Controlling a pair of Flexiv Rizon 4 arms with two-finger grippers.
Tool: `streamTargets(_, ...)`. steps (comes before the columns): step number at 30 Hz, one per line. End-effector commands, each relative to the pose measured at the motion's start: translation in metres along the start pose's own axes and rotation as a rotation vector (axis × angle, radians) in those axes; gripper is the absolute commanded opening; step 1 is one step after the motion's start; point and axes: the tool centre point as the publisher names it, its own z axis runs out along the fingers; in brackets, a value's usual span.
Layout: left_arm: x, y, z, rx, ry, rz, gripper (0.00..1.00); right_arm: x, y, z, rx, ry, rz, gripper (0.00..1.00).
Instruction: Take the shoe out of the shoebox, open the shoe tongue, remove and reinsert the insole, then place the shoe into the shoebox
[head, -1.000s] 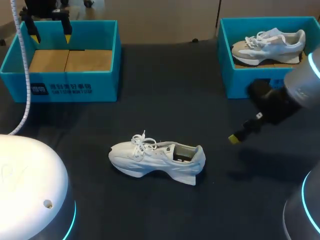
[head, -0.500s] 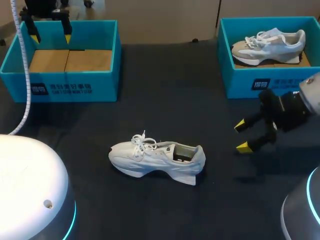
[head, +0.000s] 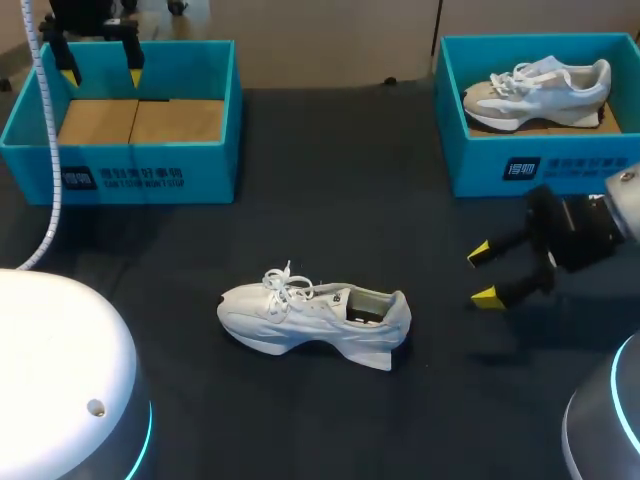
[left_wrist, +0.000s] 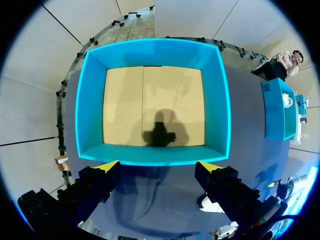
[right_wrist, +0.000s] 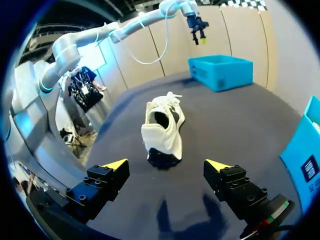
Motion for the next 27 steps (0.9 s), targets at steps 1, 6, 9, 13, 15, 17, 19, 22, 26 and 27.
streamTargets(1,0.0,0.0,0.0,0.001,0.0,0.0,1.0,0.006,-0.024,0.001,-0.184,-0.044,-0.086,1.0)
streamTargets(6,0.0,0.0,0.0,0.001,0.0,0.0,1.0,0.003,-0.045,0.007,-0.209,-0.095,-0.135,1.0)
streamTargets(9,0.0,0.0,0.0,0.001,0.0,0.0,1.0,0.003,-0.055,0.006,-0.243,-0.111,-0.147,1.0)
streamTargets(13,0.0,0.0,0.0,0.001,0.0,0.0,1.0,0.002,-0.061,0.006,-0.236,-0.112,-0.134,1.0)
streamTargets(15,0.0,0.0,0.0,0.001,0.0,0.0,1.0,0.002,-0.063,0.005,-0.236,-0.111,-0.13,1.0)
streamTargets(17,0.0,0.0,0.0,0.001,0.0,0.0,1.0,0.002,-0.065,0.004,-0.237,-0.111,-0.132,1.0)
streamTargets(19,0.0,0.0,0.0,0.001,0.0,0.0,1.0,0.002,-0.068,0.005,-0.24,-0.11,-0.135,1.0)
streamTargets(22,0.0,0.0,0.0,0.001,0.0,0.0,1.0,0.003,-0.072,0.007,-0.254,-0.117,-0.132,1.0)
streamTargets(26,0.0,0.0,0.0,0.001,0.0,0.0,1.0,0.007,-0.073,0.012,-0.268,-0.138,-0.119,1.0)
streamTargets(27,0.0,0.0,0.0,0.001,0.0,0.0,1.0,0.009,-0.072,0.014,-0.272,-0.142,-0.114,1.0)
